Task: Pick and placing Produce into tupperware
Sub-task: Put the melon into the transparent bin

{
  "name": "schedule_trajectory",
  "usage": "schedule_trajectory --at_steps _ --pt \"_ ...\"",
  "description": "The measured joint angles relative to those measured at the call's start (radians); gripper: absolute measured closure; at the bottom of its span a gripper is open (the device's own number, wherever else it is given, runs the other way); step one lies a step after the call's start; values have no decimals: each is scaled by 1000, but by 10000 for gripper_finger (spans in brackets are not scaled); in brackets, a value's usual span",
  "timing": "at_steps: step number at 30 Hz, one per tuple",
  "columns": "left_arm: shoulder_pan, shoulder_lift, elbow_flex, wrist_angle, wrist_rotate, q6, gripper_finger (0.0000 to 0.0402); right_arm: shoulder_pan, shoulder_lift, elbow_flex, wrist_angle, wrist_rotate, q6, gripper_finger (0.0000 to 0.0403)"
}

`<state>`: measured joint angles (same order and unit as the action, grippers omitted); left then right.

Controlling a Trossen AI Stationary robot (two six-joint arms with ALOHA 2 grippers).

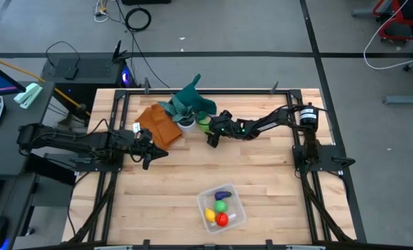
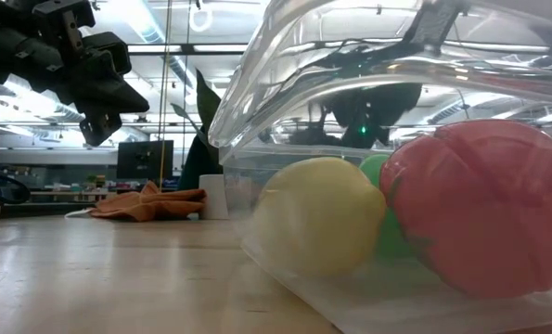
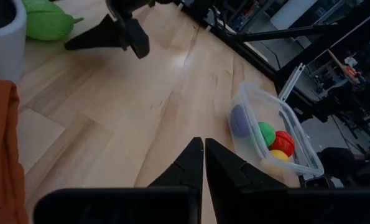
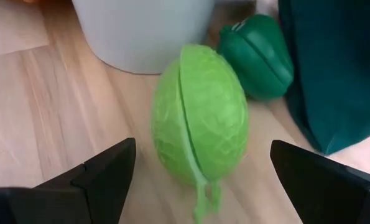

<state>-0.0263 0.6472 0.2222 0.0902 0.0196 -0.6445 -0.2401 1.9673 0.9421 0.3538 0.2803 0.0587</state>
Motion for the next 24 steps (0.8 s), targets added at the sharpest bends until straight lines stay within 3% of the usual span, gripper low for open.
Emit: schedule_trajectory --at_steps 10,24 --pt "0 0 0 0 0 -1 388 -15 14 0 31 8 25 70" --pt "0 0 0 1 0 0 386 -33 15 37 37 -47 23 132"
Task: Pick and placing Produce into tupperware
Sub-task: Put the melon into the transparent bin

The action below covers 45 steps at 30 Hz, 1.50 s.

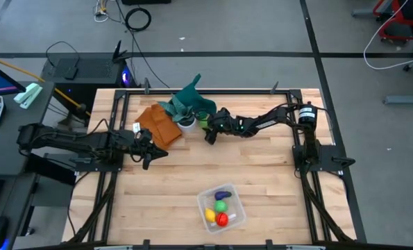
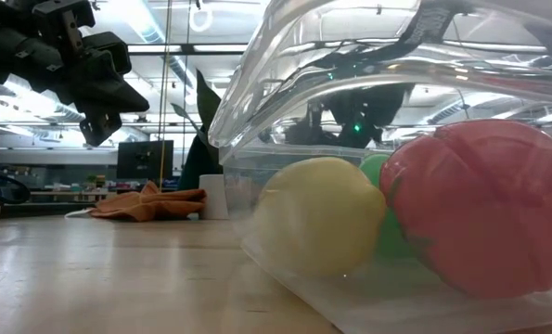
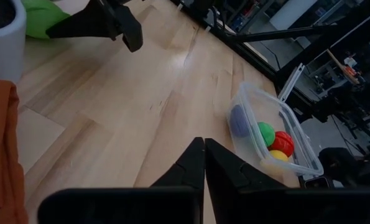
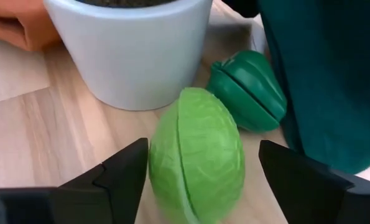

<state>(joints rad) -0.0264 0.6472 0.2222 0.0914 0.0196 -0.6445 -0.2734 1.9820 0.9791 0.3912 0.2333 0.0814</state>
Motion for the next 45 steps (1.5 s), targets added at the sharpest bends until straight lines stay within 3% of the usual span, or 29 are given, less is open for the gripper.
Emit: schedule_trajectory --at_steps 19,31,45 --pt "0 0 0 0 0 0 389 -2 -1 1 -43 -25 7 213" --pt "0 0 0 1 0 0 380 2 -11 8 -70 -25 6 216" --pt "0 0 0 2 0 10 379 37 -48 146 -351 -34 -12 217"
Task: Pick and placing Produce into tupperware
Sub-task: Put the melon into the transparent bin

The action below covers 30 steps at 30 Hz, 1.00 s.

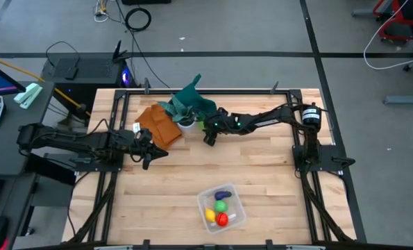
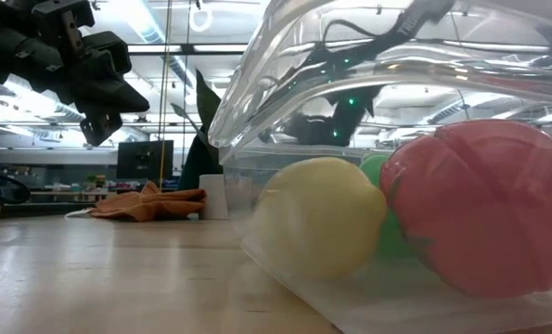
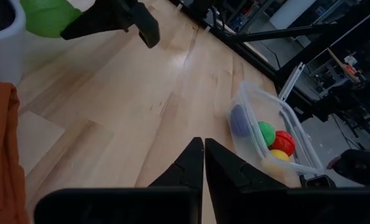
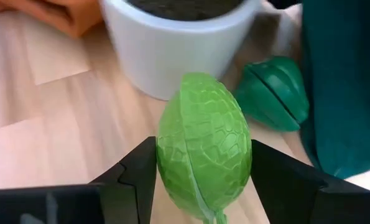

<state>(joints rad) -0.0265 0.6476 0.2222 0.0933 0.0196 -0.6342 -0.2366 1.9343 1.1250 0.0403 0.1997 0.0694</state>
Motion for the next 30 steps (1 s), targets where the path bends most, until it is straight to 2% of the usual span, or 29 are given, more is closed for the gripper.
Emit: schedule_trajectory --at_steps 9,14,18,21,30 --pt "0 0 0 -1 0 18 385 48 -1 115 -233 7 -45 218" --pt "0 0 0 -1 0 26 389 84 -1 178 -347 90 -48 218" --pt "0 0 0 -1 0 39 382 116 -1 232 -391 108 -49 218" --pt "0 0 0 -2 0 40 378 147 -2 283 -435 98 -55 218" --pt "0 0 0 -2 0 45 388 270 -2 497 -732 -12 -65 218"
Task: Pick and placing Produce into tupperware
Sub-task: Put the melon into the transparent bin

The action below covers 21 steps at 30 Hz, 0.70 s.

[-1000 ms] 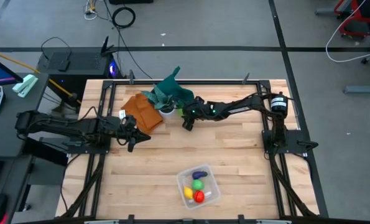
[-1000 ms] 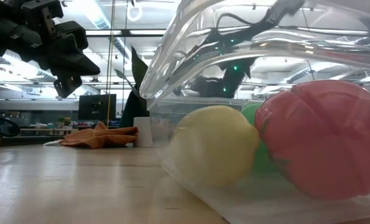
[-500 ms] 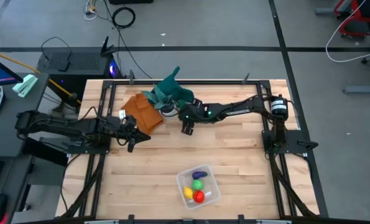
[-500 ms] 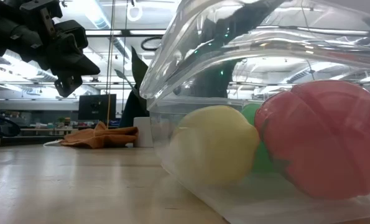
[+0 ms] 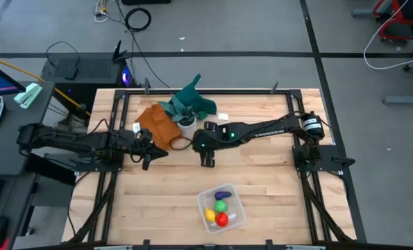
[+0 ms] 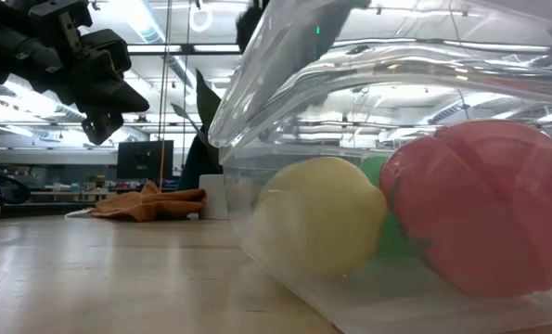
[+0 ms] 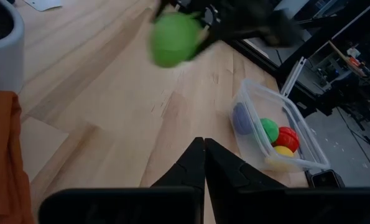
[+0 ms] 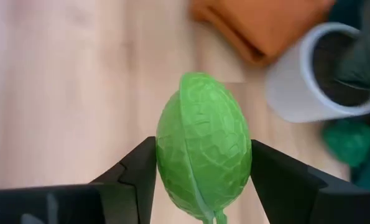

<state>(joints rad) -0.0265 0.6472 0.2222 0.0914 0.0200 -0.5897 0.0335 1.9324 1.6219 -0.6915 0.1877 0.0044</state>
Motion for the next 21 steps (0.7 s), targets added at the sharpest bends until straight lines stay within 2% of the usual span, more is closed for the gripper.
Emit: schedule_trajectory --at_steps 5,12,17,21 --pt "0 0 0 -2 0 32 388 38 0 123 -161 -116 38 218" --pt "0 0 0 -5 0 41 375 55 -1 279 -328 -397 145 218" --pt "0 0 0 -10 2 52 377 106 -2 310 -415 -546 202 218" --pt "0 0 0 -11 12 52 384 185 -2 294 -428 -591 235 218"
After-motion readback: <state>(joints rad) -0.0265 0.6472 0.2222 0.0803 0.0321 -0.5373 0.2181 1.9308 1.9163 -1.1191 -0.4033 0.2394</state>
